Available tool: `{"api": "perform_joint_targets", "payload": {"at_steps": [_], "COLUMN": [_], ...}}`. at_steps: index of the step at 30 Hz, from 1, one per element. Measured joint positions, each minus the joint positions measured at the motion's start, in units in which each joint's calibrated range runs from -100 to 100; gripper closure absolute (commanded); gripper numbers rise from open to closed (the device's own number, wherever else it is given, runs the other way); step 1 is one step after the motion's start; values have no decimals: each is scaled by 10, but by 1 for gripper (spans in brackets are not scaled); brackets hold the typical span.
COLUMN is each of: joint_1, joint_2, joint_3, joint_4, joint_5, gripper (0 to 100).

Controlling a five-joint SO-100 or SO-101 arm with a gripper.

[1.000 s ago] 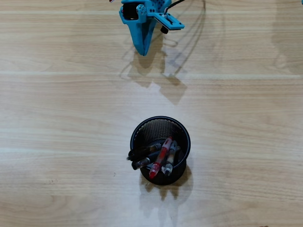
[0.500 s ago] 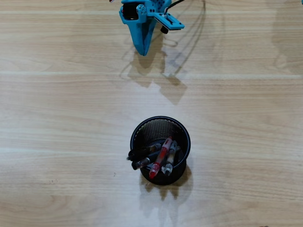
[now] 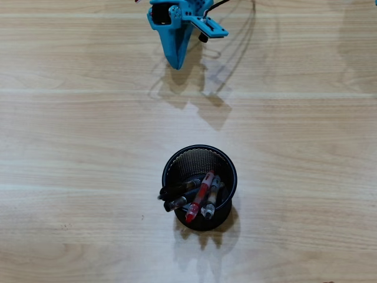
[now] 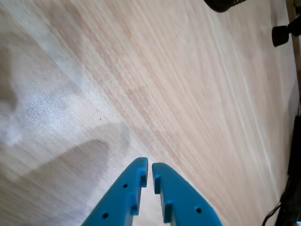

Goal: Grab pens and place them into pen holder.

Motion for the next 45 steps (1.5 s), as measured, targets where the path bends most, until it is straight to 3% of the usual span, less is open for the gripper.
{"api": "perform_joint_targets", "payload": {"at_steps": [3,8,11,45], "joint_1": [-10,-41,-51,-50], "joint_2": [0,0,0,0], "joint_3": [0,1,1,1], "joint_4": [0,24,36,37], "joint_5": [30,163,196,206], "gripper": [98,98,98,98]}}
